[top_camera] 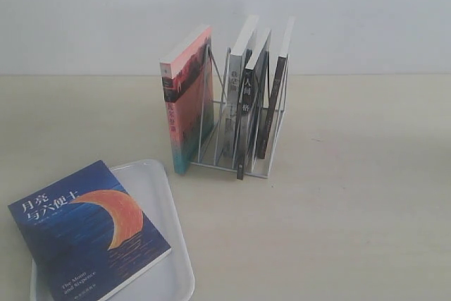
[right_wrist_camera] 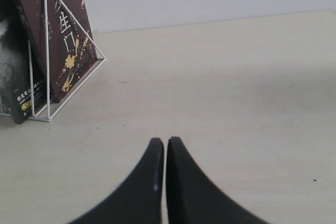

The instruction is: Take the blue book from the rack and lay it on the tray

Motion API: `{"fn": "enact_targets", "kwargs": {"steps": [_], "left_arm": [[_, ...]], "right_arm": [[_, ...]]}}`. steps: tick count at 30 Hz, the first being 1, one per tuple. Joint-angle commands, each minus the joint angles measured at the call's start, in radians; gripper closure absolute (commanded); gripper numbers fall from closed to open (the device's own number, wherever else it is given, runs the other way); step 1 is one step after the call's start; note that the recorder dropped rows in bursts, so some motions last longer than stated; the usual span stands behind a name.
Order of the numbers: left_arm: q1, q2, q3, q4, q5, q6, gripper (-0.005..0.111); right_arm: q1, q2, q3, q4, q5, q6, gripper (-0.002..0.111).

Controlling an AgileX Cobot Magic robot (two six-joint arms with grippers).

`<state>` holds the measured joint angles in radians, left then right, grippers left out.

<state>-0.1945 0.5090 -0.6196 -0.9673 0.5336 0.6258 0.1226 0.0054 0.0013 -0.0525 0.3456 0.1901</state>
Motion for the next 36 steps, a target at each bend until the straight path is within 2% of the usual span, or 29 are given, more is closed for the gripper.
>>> {"fn": "enact_targets", "kwargs": {"steps": [1, 4, 7, 10, 12, 14, 17, 19, 24, 28, 31, 36], "left_arm": [[-0.004, -0.056, 0.003, -0.072, -0.05, -0.092, 0.103], [-0.004, -0.108, 0.003, -0.073, -0.204, -0.358, 0.103], [-0.004, -0.148, 0.003, -0.073, -0.331, -0.695, 0.103], [-0.004, -0.174, 0.003, -0.07, -0.446, -0.826, 0.103], [-0.004, -0.203, 0.003, -0.004, -0.498, -0.737, 0.103], [-0.004, -0.239, 0.003, 0.119, -0.476, -0.568, 0.103], [-0.004, -0.296, 0.003, 0.258, -0.313, -0.326, 0.103], [-0.004, -0.331, 0.003, 0.324, -0.202, -0.238, 0.103], [0.019, -0.408, 0.022, 0.378, -0.096, -0.222, 0.103], [0.079, -0.504, 0.073, 0.385, -0.065, -0.229, 0.103], [0.109, -0.509, 0.122, 0.387, -0.086, -0.238, 0.103], [0.109, -0.509, 0.21, 0.408, -0.181, -0.276, 0.103]], "right_arm": [[-0.001, -0.005, -0.001, -0.005, -0.012, -0.006, 0.107], [-0.001, -0.005, -0.001, -0.005, -0.012, -0.006, 0.107], [-0.001, -0.005, -0.001, -0.005, -0.012, -0.006, 0.107], [-0.001, -0.005, -0.001, -0.005, -0.012, -0.006, 0.107], [-0.001, -0.005, -0.001, -0.005, -0.012, -0.006, 0.107], [-0.001, -0.005, -0.001, -0.005, -0.012, -0.006, 0.107], [-0.001, -0.005, -0.001, -0.005, -0.012, -0.006, 0.107], [-0.001, -0.005, -0.001, -0.005, -0.012, -0.006, 0.107], [-0.001, -0.005, -0.001, -0.005, -0.012, -0.006, 0.107], [-0.001, -0.005, -0.001, -0.005, -0.012, -0.006, 0.107], [-0.001, -0.005, -0.001, -0.005, -0.012, -0.006, 0.107], [-0.001, -0.005, -0.001, -0.005, -0.012, -0.006, 0.107]]}}
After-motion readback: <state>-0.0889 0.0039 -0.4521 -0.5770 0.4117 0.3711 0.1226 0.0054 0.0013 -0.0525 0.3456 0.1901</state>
